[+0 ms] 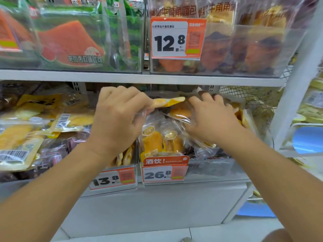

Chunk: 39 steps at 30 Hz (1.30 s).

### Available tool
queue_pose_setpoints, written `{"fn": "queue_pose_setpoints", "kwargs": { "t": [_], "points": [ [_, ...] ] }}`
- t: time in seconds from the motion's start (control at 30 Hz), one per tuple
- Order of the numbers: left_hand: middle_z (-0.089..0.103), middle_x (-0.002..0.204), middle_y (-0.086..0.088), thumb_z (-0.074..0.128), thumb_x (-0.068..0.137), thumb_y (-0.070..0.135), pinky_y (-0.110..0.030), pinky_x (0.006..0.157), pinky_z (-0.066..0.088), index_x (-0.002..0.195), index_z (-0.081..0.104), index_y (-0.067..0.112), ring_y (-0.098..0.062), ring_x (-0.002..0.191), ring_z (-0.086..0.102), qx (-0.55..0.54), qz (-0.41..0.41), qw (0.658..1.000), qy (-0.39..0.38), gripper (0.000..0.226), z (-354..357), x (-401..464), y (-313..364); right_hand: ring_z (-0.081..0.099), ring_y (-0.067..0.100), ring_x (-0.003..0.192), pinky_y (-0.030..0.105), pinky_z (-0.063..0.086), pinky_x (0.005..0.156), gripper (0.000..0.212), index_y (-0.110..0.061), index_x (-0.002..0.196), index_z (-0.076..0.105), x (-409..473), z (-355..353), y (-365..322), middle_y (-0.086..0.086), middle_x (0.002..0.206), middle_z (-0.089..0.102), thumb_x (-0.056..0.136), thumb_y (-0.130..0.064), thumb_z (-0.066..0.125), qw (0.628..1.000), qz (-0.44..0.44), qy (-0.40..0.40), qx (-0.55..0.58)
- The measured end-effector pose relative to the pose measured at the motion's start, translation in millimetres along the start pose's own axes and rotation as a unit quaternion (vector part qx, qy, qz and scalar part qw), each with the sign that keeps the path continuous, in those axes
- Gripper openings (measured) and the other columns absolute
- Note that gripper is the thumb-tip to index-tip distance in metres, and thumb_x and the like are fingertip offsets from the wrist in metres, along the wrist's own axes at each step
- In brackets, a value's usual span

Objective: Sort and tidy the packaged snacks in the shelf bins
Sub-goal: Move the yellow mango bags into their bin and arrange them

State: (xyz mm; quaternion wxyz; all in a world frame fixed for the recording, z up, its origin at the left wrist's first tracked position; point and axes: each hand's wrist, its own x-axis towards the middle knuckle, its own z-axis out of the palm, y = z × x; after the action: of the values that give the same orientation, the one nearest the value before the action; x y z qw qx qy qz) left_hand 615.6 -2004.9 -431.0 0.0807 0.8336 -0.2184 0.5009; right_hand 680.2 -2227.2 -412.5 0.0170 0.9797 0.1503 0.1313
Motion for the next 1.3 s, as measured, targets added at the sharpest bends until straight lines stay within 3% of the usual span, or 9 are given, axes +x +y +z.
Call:
{"fn": "queue_pose_setpoints", "kwargs": {
  "t": [0.1,0.17,0.27,0.43,0.57,0.67,0.93,1.17,1.3],
  "points": [
    [0.063,0.103,-0.003,0.051,0.089,0.019,-0.045,0.080,0.047,0.100,0.066,0.015,-0.028,0.093,0.057,-0.040,-0.021,0.991,-0.130,0.019,15.8,-4.5,4.8,0.039,0.044,0.123,0.061,0.045,0.094,0.043,-0.032,0.135,0.041,7.7,13.2,4.5,0.007,0.125,0.048,0.094,-0.042,0.051,0.997,0.015,-0.062,0.034],
    [0.061,0.117,0.000,0.051,0.089,0.020,-0.050,0.084,0.052,0.110,0.064,0.018,-0.027,0.106,0.057,-0.080,-0.093,0.976,-0.178,0.025,19.4,-4.9,9.9,0.049,0.041,0.110,0.048,0.048,0.083,0.024,-0.025,0.117,0.049,9.1,16.2,8.2,0.004,0.099,0.047,0.095,-0.017,0.050,1.000,-0.015,-0.001,0.021],
    [0.063,0.124,0.005,0.058,0.092,0.012,-0.048,0.090,0.051,0.118,0.062,0.022,-0.024,0.112,0.058,-0.084,-0.135,0.973,-0.165,0.028,21.0,-5.6,12.5,0.057,0.035,0.090,0.036,0.037,0.065,0.031,-0.019,0.095,0.048,7.4,14.2,10.1,0.001,0.080,0.045,0.082,0.008,0.045,0.997,-0.035,0.073,0.013],
    [0.069,0.101,0.000,0.051,0.101,0.018,-0.044,0.073,0.053,0.110,0.064,0.015,-0.026,0.090,0.061,-0.073,-0.116,0.987,-0.081,0.016,16.8,-8.3,5.9,0.046,0.032,0.067,0.037,0.036,0.059,0.032,-0.022,0.097,0.044,1.5,10.3,7.8,0.007,0.080,0.056,0.083,0.007,0.042,0.989,-0.065,0.129,-0.010],
    [0.070,0.103,-0.011,0.056,0.098,0.007,-0.046,0.079,0.051,0.104,0.067,0.002,-0.035,0.095,0.062,-0.008,-0.082,0.997,0.005,0.013,5.3,-11.5,-11.4,0.055,0.036,0.060,0.034,0.030,0.051,0.020,-0.015,0.092,0.049,1.4,4.8,5.9,0.004,0.069,0.052,0.086,0.003,0.048,0.967,-0.077,0.240,0.026],
    [0.070,0.103,-0.014,0.058,0.096,0.001,-0.045,0.080,0.048,0.101,0.067,-0.002,-0.039,0.092,0.061,0.028,-0.065,0.997,0.030,0.011,-5.3,-18.0,-30.4,0.053,0.039,0.053,0.040,0.041,0.049,0.014,-0.011,0.089,0.053,-0.9,-0.2,-4.7,0.007,0.063,0.054,0.085,0.003,0.051,0.940,-0.105,0.311,0.089],
    [0.070,0.102,-0.015,0.057,0.095,-0.005,-0.040,0.079,0.046,0.099,0.067,-0.005,-0.038,0.090,0.059,0.085,-0.079,0.990,0.086,0.011,-45.4,-38.6,-58.5,0.057,0.041,0.051,0.038,0.043,0.042,0.026,-0.005,0.105,0.064,-2.2,0.3,-81.6,0.007,0.071,0.060,0.084,0.008,0.055,0.878,-0.217,0.400,0.149],
    [0.071,0.102,-0.014,0.056,0.097,0.000,-0.039,0.081,0.044,0.098,0.067,-0.003,-0.038,0.091,0.060,0.148,-0.097,0.981,0.081,0.012,-88.8,-68.3,-93.0,0.056,0.036,0.049,0.026,0.025,0.048,0.028,-0.001,0.108,0.065,14.7,-3.4,-153.8,0.007,0.070,0.062,0.083,0.009,0.057,0.852,-0.291,0.400,0.171],
    [0.068,0.099,-0.014,0.053,0.098,0.002,-0.041,0.076,0.043,0.099,0.065,0.000,-0.034,0.090,0.056,0.158,-0.137,0.977,0.047,0.013,-103.3,-84.9,-109.7,0.056,0.039,0.049,0.034,0.041,0.042,0.029,-0.003,0.112,0.062,20.7,1.9,-182.9,0.006,0.075,0.063,0.088,0.007,0.050,0.856,-0.310,0.356,0.211]
  ]
}}
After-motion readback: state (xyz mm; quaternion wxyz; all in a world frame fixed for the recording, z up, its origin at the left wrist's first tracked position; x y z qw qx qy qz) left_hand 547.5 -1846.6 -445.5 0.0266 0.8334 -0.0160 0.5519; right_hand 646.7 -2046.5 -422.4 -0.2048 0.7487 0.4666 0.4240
